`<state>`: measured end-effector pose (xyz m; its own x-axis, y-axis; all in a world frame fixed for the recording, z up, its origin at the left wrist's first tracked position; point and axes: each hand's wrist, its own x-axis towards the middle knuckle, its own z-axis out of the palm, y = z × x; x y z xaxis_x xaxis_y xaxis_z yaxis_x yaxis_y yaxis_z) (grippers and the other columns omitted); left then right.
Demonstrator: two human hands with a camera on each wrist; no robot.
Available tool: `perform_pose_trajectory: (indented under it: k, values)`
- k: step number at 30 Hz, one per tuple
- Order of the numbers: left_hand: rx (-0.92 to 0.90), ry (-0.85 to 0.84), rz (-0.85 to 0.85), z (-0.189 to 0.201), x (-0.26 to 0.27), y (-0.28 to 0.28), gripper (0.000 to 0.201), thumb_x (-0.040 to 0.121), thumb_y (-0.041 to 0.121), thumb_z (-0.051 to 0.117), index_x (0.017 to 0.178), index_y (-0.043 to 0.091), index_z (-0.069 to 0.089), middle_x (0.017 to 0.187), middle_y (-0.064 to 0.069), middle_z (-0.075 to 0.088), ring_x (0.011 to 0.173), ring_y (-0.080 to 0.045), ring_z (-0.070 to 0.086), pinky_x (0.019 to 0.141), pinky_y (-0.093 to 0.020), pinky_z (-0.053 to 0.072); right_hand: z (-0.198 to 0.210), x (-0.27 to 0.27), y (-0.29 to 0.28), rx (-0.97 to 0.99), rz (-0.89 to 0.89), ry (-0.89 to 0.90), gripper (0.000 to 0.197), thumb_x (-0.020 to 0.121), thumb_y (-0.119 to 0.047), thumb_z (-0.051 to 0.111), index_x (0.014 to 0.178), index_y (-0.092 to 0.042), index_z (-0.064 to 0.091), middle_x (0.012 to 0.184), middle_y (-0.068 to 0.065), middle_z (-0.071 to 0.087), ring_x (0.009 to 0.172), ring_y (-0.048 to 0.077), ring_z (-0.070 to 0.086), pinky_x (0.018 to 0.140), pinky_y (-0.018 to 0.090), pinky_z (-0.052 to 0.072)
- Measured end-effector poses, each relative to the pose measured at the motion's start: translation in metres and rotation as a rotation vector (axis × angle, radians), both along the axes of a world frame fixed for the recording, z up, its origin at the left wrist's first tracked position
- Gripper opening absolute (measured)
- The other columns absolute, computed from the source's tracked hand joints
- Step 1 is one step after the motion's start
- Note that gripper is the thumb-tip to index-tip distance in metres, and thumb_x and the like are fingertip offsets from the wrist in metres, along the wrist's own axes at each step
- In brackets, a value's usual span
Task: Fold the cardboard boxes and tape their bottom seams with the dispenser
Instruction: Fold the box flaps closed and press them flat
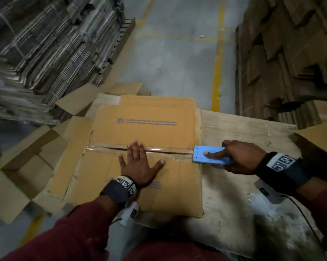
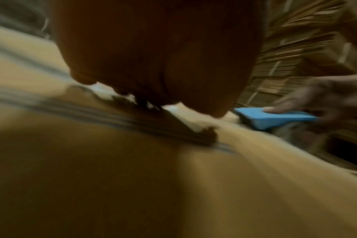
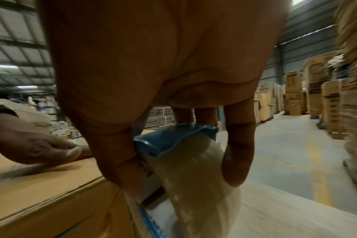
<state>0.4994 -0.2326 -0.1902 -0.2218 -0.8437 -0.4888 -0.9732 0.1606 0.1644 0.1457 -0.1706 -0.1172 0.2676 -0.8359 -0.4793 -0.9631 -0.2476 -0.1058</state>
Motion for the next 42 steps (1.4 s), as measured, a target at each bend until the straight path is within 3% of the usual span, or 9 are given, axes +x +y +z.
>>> perform_pose_trajectory:
  k: [3, 8, 12, 14, 20, 27, 31, 37, 42]
  values:
    - [0.016, 0.010, -0.137, 0.002, -0.050, 0.022, 0.116, 0.083, 0.094, 0.011, 0.163, 0.014, -0.016, 0.170, -0.002, -0.025, 0.157, -0.024, -0.021, 0.123, -0.064, -0.007, -0.002, -0.005, -0.003, 0.019, 0.041, -0.045, 0.070, 0.092, -0.051, 0.059, 0.147, -0.069, 0.020, 0.098, -0.005, 0.045, 0.079, 0.014, 0.047, 0.066, 0.032, 0.045]
    - [0.062, 0.057, -0.085, 0.008, -0.130, 0.063, 0.121, 0.081, 0.096, 0.021, 0.162, 0.016, -0.019, 0.169, 0.001, -0.028, 0.156, -0.023, -0.024, 0.120, -0.066, -0.011, -0.003, -0.010, -0.004, 0.000, 0.108, -0.073, 0.069, 0.092, -0.048, 0.059, 0.149, -0.065, 0.024, 0.096, -0.003, 0.044, 0.077, 0.017, 0.045, 0.064, 0.031, 0.038]
    - [-0.030, 0.053, 0.107, 0.002, -0.164, 0.084, 0.092, 0.101, 0.070, 0.021, 0.162, 0.013, -0.018, 0.169, -0.003, -0.028, 0.155, -0.024, -0.028, 0.121, -0.064, -0.013, -0.005, -0.016, -0.002, -0.016, 0.139, -0.084, 0.071, 0.093, -0.042, 0.058, 0.150, -0.064, 0.022, 0.098, -0.001, 0.044, 0.082, 0.022, 0.050, 0.063, 0.032, 0.040]
    - [-0.073, 0.045, 0.170, -0.002, -0.170, 0.090, 0.082, 0.105, 0.060, 0.018, 0.162, 0.014, -0.018, 0.169, -0.003, -0.028, 0.155, -0.025, -0.028, 0.121, -0.065, -0.013, -0.006, -0.019, 0.000, -0.049, 0.131, -0.078, 0.069, 0.095, -0.041, 0.053, 0.149, -0.066, 0.019, 0.099, -0.001, 0.042, 0.092, 0.026, 0.056, 0.063, 0.033, 0.040]
    - [-0.086, 0.043, 0.193, -0.010, -0.172, 0.090, 0.076, 0.106, 0.053, 0.021, 0.163, 0.019, -0.015, 0.170, 0.002, -0.026, 0.156, -0.023, -0.025, 0.122, -0.064, -0.010, 0.000, -0.029, 0.005, -0.138, 0.195, -0.034, 0.062, 0.099, -0.047, 0.046, 0.148, -0.069, 0.014, 0.114, 0.003, 0.046, 0.103, 0.029, 0.054, 0.066, 0.033, 0.040]
    - [-0.083, 0.089, 0.208, -0.014, -0.169, 0.090, 0.067, 0.106, 0.057, 0.011, 0.161, 0.034, -0.019, 0.169, 0.012, -0.025, 0.156, -0.021, -0.024, 0.121, -0.066, -0.010, 0.026, -0.047, 0.002, -0.178, 0.260, 0.031, 0.062, 0.096, -0.048, 0.047, 0.147, -0.067, 0.017, 0.114, 0.000, 0.047, 0.106, 0.027, 0.057, 0.063, 0.031, 0.034]
    - [-0.077, 0.073, 0.210, -0.014, -0.169, 0.089, 0.069, 0.106, 0.057, 0.012, 0.162, 0.031, -0.018, 0.170, 0.006, -0.025, 0.156, -0.024, -0.025, 0.121, -0.067, -0.009, 0.026, -0.041, -0.001, -0.137, 0.244, 0.023, 0.060, 0.097, -0.051, 0.047, 0.147, -0.068, 0.019, 0.104, -0.003, 0.041, 0.098, 0.027, 0.060, 0.062, 0.030, 0.039]
    - [-0.254, 0.042, 0.106, -0.009, -0.173, 0.076, 0.080, 0.102, 0.049, 0.023, 0.162, 0.013, -0.016, 0.169, -0.008, -0.026, 0.156, -0.030, -0.025, 0.119, -0.065, -0.013, 0.008, -0.032, -0.003, -0.140, 0.268, 0.063, 0.062, 0.098, -0.050, 0.047, 0.151, -0.061, 0.019, 0.119, 0.006, 0.049, 0.095, 0.031, 0.062, 0.061, 0.032, 0.038]
    - [-0.179, 0.037, 0.058, -0.014, -0.173, 0.065, 0.087, 0.085, 0.054, -0.006, 0.164, 0.017, -0.013, 0.170, -0.002, -0.024, 0.156, -0.030, -0.024, 0.120, -0.065, -0.013, 0.008, -0.036, -0.012, -0.102, 0.239, 0.026, 0.064, 0.096, -0.043, 0.051, 0.149, -0.064, 0.023, 0.114, 0.003, 0.049, 0.093, 0.029, 0.060, 0.063, 0.031, 0.042]
